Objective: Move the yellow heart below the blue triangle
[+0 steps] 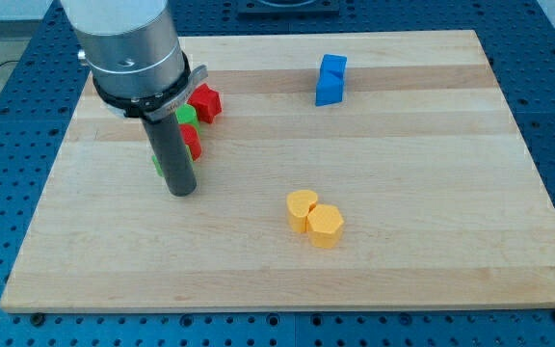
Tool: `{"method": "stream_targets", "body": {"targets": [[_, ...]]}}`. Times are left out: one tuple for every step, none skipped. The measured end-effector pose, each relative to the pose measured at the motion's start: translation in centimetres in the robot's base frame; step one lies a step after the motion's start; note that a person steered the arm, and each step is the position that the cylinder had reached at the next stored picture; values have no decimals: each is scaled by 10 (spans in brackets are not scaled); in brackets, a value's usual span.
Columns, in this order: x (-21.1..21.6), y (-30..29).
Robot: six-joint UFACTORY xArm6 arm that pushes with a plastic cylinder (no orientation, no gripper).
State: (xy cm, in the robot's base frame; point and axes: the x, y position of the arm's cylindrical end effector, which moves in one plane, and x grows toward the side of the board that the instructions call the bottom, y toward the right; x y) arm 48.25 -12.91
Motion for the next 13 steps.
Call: {"method": "stream_targets", "body": {"targets": [[13, 19], [43, 25], [64, -32], [45, -97], [25, -120], [56, -79], [93, -8], [107, 63], [105, 115], [84, 123], [58, 123], [32, 123], [22, 123]]}}
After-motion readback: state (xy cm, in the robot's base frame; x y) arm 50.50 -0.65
